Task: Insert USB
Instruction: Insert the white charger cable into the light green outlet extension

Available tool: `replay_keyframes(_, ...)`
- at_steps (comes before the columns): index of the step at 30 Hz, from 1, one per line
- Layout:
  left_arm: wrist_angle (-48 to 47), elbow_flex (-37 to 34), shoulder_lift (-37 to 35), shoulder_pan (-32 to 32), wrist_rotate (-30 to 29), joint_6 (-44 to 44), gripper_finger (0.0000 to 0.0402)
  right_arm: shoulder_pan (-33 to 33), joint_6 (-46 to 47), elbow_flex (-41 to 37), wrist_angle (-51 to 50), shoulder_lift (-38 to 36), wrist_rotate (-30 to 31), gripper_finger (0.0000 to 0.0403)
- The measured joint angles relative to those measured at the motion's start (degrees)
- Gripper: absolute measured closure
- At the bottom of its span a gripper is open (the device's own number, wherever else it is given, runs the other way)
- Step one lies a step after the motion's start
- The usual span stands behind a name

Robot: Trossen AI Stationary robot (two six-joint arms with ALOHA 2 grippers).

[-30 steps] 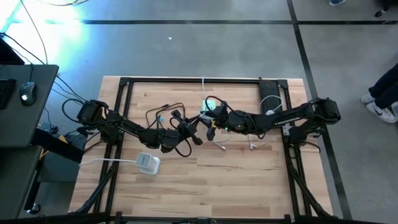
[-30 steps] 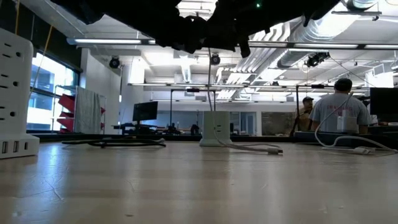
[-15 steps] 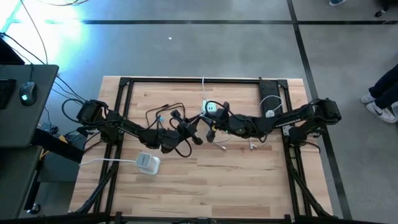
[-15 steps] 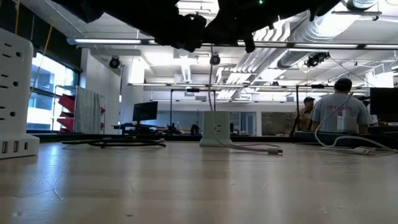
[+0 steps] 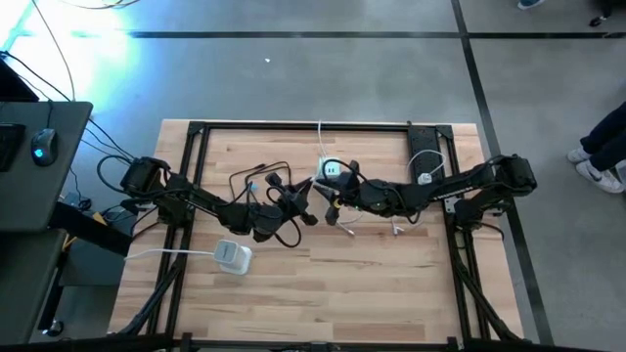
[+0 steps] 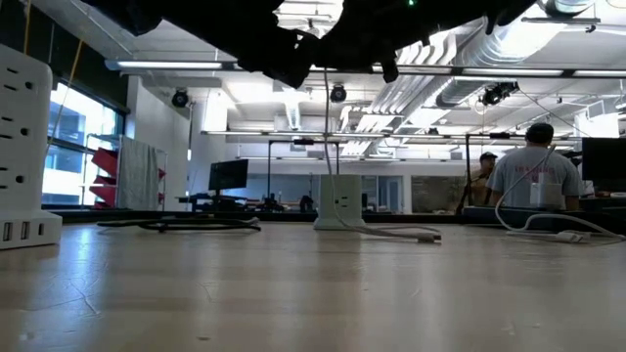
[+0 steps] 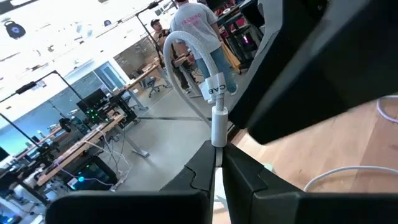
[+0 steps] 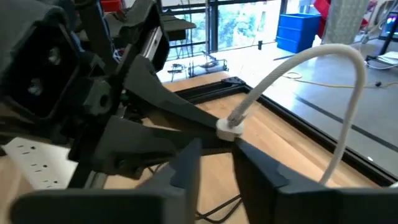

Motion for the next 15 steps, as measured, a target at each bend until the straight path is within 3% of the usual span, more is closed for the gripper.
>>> replay_keyframes(4,0.0,0.0,0.0,-0.1,0.0,0.0,0.0401,-0.5,1.1,0.0,0.3,0.0,0.3,0.0226)
replay_keyframes(7,0.1,0.0,0.1,-0.1,-0.1,0.5,0.0401,-1.1,3.4,0.0,2.2,0.0,0.7,0.0200)
replay_keyframes(15,0.3,0.0,0.2,-0.1,-0.5,2.5,0.0401,-3.2,6.1,0.0,3.2,0.1,-3.0,0.0224)
